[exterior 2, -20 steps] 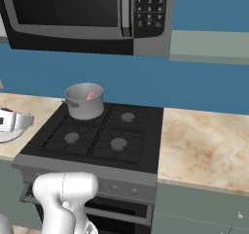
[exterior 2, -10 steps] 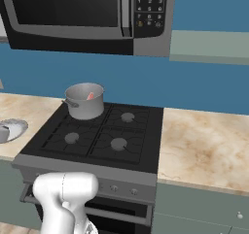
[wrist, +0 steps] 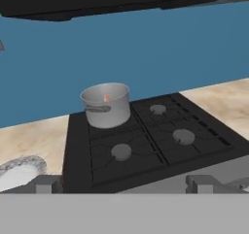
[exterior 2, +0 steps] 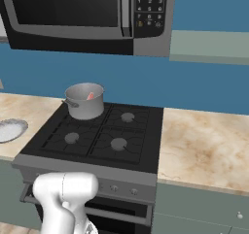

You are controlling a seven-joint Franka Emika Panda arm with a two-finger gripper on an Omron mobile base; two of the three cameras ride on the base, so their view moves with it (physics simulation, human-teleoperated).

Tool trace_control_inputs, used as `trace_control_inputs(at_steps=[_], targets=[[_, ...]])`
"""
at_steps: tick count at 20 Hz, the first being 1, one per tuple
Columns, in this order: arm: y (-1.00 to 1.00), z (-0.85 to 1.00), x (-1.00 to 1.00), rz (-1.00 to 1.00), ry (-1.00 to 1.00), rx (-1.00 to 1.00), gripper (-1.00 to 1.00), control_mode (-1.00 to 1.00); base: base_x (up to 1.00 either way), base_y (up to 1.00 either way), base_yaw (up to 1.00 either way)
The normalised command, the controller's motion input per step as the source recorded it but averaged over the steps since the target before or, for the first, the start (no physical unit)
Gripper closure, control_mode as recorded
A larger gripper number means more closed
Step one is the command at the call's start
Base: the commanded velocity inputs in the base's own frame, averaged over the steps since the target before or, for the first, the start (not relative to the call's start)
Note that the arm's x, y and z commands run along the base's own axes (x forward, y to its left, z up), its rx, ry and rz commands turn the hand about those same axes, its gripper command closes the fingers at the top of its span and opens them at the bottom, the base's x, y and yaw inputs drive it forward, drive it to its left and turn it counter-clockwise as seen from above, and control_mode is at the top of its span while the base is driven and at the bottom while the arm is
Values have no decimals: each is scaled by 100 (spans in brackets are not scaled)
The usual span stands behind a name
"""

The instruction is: Retrieve the frozen meat and place it in the pot on a burner. Then turn the burner on.

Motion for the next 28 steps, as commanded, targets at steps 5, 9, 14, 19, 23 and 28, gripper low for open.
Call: trace_control_inputs(at_steps=[5,9,14,19,23,28], targets=[[-15,-67,0,7,-27,0,-100,-100,0,0,0],[-47,-54,0,10,-11,-3,-100,-100,0,0,0],[0,-36,0,0,0,-15,-100,-100,0,0,0],[0,-37,0,1,1,-2,-100,-100,0,0,0],[-6,-68,0,2,0,0,-100,-100,0,0,0],[-18,-61,0,8,0,6,-100,-100,0,0,0]])
